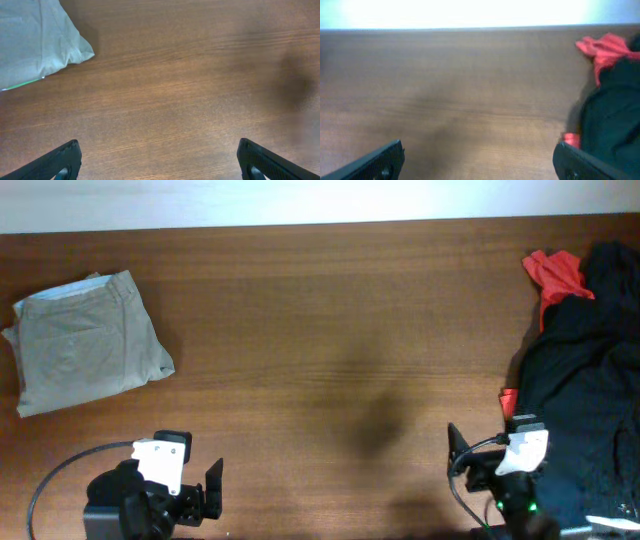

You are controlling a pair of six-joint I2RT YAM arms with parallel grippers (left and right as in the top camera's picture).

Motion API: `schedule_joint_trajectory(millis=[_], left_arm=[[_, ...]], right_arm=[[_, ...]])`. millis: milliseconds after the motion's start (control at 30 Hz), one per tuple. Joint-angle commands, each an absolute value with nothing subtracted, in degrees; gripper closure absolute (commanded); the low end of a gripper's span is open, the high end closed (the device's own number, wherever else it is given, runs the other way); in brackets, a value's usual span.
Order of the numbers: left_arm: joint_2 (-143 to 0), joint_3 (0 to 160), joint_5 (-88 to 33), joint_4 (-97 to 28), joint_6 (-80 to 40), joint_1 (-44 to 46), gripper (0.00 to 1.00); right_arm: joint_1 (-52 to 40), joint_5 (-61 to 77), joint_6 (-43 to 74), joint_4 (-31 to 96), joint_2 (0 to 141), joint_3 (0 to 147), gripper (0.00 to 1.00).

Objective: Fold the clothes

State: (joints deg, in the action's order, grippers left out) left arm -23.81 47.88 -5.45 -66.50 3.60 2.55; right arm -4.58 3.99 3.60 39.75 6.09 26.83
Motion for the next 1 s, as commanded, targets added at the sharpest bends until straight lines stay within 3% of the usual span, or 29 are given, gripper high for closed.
schedule_joint_trajectory(millis=[0, 167, 333, 967], left_arm=[[-23.53, 47.77, -4.89, -66.32, 3.68, 2.35, 0.01], [-23.55, 47.77, -4.89, -66.3, 3.68, 2.35, 0.01], [-23.55, 47.77, -4.89, -66.32, 3.68, 2.35, 0.01], [-23.55, 47.77, -4.89, -66.32, 3.68, 2.35, 0.01]], right_arm=[[-5.28, 7.18, 3.46, 27.24, 0.19, 16.38, 0.01], [-5.23, 6.17, 3.25, -5.19, 0.21, 0.21, 0.01], [-5.19, 2.7, 3.33, 4.51, 0.21, 0.32, 0.01], [-5.19, 2.72, 3.46, 4.27, 0.25, 0.32, 0.01]])
